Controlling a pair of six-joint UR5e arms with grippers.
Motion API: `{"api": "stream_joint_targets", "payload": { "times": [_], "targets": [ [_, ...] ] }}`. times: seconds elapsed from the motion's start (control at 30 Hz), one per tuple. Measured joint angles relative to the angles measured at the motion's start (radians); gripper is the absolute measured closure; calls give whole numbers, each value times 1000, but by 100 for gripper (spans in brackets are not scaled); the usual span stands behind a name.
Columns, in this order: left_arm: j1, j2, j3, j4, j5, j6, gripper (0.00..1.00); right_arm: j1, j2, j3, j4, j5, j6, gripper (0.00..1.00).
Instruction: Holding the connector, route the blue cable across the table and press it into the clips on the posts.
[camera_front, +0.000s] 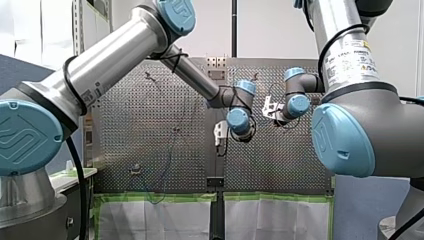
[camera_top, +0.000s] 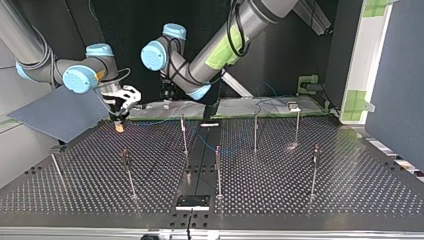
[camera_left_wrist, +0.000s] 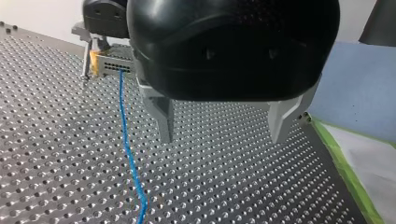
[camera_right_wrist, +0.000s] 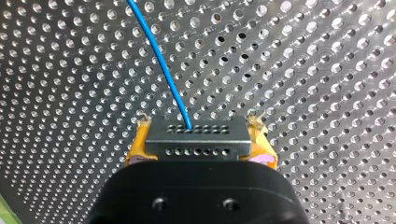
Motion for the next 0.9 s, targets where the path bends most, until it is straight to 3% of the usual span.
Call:
{"api": "stream_joint_targets", "payload": {
  "times": [0.23, 0.4, 0.57, 0.9],
  "targets": [
    [-11, -49, 52, 37, -24, -23, 0, 0, 0, 0, -3, -1, 0, 100],
    [-16, -61, 92, 54, -34, -27, 0, 0, 0, 0, -4, -2, 0, 100],
    [-23, -64, 139, 74, -71, -29, 0, 0, 0, 0, -6, -2, 0, 100],
    [6, -129, 217, 96, -75, -28, 0, 0, 0, 0, -8, -3, 0, 100]
  ]
}}
